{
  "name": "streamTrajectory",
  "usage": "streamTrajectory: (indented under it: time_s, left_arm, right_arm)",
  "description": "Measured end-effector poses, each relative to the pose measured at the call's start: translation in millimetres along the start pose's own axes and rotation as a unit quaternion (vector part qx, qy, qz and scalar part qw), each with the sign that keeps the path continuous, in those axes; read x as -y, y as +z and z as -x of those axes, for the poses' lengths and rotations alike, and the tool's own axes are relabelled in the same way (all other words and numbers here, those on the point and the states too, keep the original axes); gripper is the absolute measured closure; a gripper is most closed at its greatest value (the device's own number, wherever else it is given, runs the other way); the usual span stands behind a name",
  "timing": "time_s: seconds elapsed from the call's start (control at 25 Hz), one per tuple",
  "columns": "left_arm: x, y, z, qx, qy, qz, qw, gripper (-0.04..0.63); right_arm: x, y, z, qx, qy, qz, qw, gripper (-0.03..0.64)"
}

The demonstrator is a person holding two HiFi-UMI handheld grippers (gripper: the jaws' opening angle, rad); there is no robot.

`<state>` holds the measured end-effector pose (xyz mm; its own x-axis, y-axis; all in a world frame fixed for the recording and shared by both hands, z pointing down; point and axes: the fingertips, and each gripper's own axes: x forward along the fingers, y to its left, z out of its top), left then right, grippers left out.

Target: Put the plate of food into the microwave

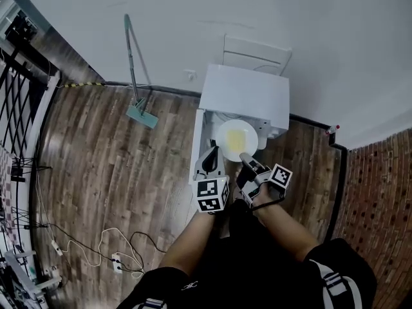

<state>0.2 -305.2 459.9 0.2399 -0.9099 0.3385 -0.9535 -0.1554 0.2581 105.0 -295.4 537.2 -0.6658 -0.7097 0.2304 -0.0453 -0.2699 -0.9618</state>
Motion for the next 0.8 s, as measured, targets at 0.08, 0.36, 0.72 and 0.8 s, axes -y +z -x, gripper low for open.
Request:
streamTrajectory:
  time_s: [0.08, 0.36, 0.72, 0.8]
  left_arm:
    - [-8, -15, -2, -0.005, -0.003, 0.000, 1.0000, 0.598]
    - [-43, -83, -31, -0.005, -0.014, 0.010, 0.9998, 0.598]
    - [-47, -164, -86, 0.022, -0.048, 0.004, 0.9986, 0.598]
    - [-48, -176, -99, 0.029, -0.051, -0.008, 0.9982, 0.598]
  right_arm:
    - [21, -4, -2, 0.005, -0.008, -0.004, 1.000, 0.592]
    - [116, 4, -17, 0.048, -0.027, -0.017, 0.998, 0.592]
    - [194, 58, -72, 0.067, -0.005, 0.021, 0.998, 0.592]
    - [203, 74, -86, 0.073, 0.006, 0.030, 0.997, 0.592]
